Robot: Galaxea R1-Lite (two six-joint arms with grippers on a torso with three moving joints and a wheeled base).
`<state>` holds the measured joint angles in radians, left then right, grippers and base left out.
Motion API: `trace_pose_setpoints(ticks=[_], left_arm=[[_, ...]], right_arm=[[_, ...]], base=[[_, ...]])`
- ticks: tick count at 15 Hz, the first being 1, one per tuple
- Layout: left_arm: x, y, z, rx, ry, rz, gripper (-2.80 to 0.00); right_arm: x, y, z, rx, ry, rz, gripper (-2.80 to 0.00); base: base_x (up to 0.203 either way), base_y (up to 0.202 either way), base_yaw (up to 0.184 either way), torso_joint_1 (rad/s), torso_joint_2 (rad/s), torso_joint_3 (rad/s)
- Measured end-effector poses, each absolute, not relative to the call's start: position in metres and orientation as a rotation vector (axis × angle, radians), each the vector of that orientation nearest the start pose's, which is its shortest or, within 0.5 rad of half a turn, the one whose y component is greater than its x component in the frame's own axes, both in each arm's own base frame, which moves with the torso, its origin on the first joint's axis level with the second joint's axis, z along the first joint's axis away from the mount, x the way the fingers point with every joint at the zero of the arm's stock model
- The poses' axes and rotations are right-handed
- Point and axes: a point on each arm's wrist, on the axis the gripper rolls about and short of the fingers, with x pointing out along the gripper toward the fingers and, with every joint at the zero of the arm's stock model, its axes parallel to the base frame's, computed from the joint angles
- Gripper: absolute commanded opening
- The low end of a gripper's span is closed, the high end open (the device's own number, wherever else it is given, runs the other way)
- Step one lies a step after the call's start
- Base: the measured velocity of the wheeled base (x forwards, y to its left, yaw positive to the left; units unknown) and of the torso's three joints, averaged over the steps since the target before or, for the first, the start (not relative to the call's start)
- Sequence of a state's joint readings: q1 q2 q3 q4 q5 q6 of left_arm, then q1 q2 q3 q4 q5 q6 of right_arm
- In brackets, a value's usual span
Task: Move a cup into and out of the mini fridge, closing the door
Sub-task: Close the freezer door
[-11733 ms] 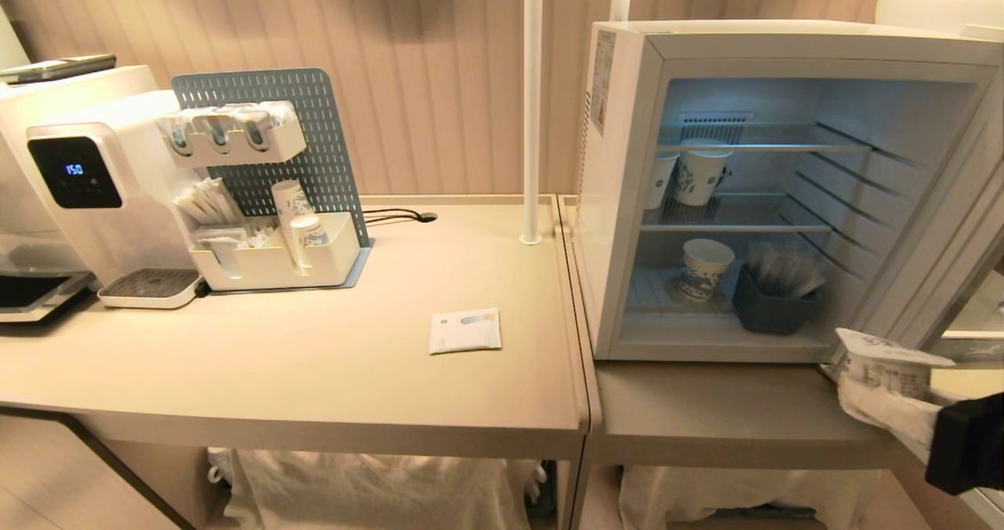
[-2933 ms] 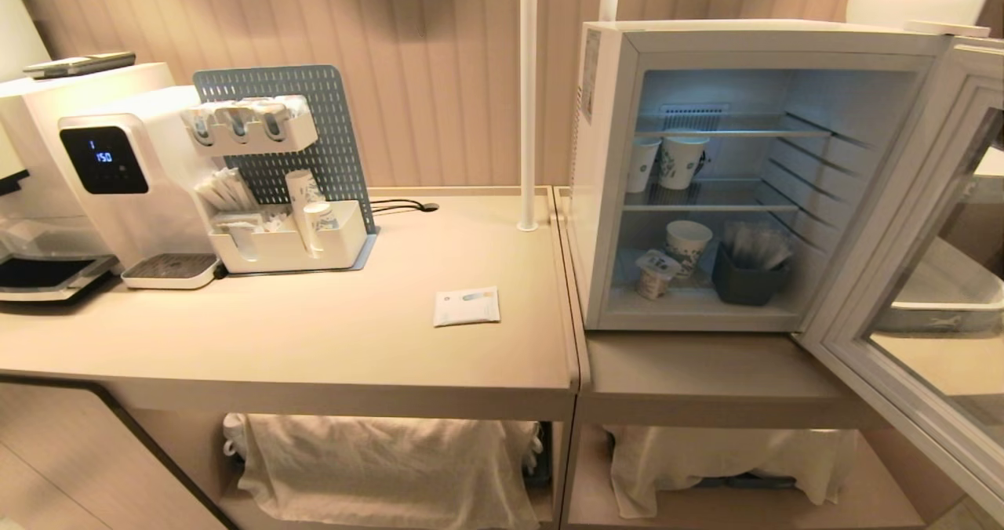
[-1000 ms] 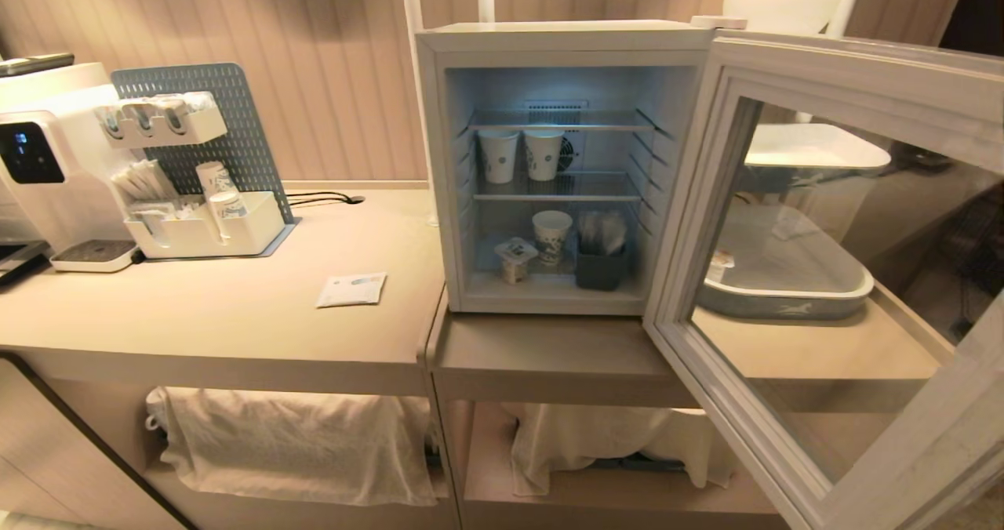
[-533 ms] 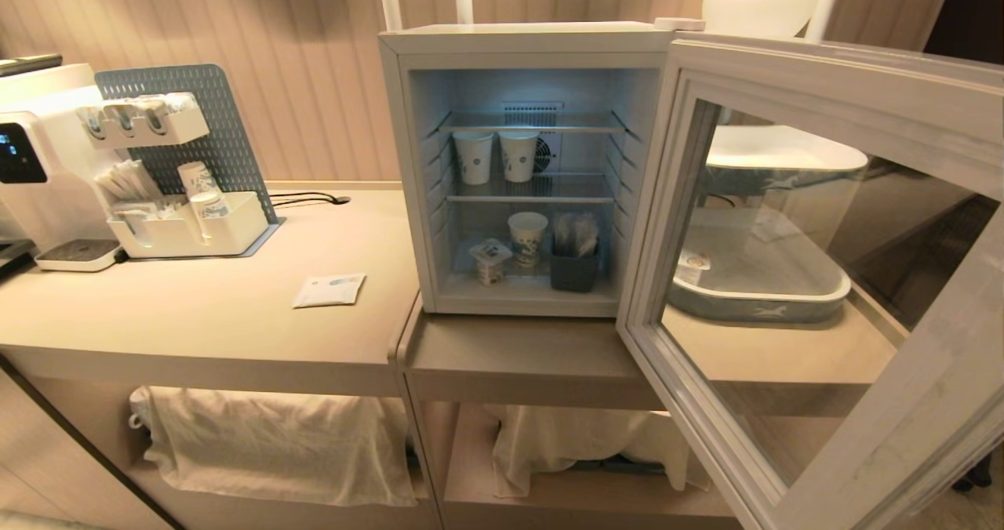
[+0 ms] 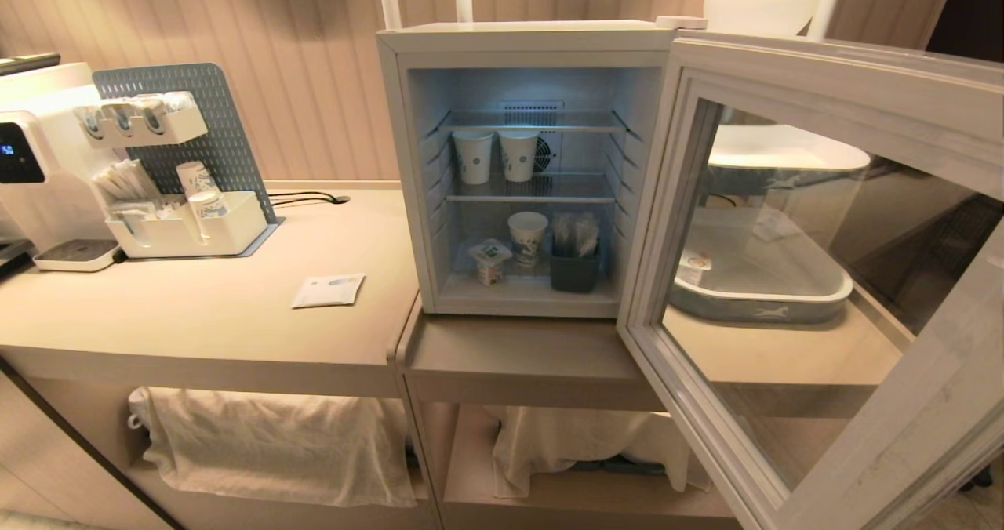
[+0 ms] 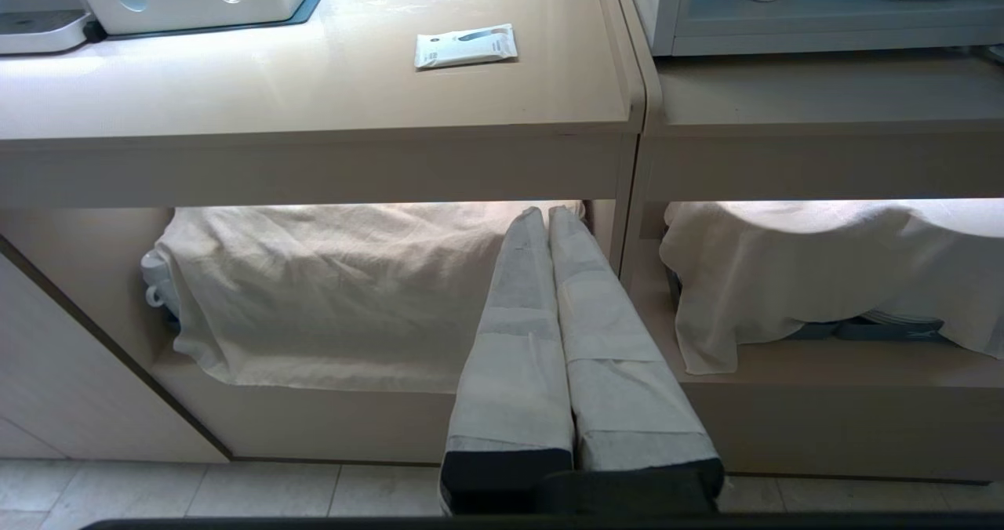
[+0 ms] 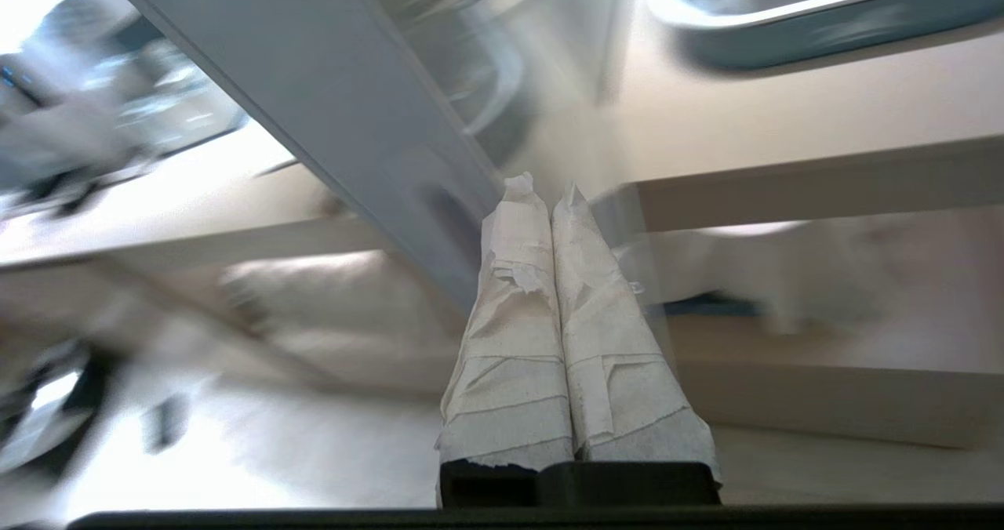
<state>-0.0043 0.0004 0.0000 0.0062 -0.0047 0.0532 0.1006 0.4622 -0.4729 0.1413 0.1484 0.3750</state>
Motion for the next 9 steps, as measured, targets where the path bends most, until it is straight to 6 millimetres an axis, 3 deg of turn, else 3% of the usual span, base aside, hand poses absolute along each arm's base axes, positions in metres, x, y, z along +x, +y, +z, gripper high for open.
trace_pose_setpoints(ticks=[3, 7, 9], left_arm=[[-0.023, 0.000, 0.075, 0.052, 0.006, -0.010, -2.80], [-0.023, 0.000, 0.075, 0.042, 0.006, -0.005, -2.80], [-0.023, 0.000, 0.075, 0.042, 0.006, -0.008, -2.80]], right_arm=[[0.044, 0.016, 0.219, 0.474, 0.265, 0.524, -2.80], [0.059, 0.026, 0.226, 0.487, 0.352, 0.946, -2.80], [0.064, 0.028, 0.224, 0.496, 0.393, 1.003, -2.80]], base=[[0.000, 0.000, 0.000, 0.000, 0.00, 0.000], [0.000, 0.000, 0.000, 0.000, 0.00, 0.000], [0.000, 0.000, 0.000, 0.000, 0.00, 0.000]])
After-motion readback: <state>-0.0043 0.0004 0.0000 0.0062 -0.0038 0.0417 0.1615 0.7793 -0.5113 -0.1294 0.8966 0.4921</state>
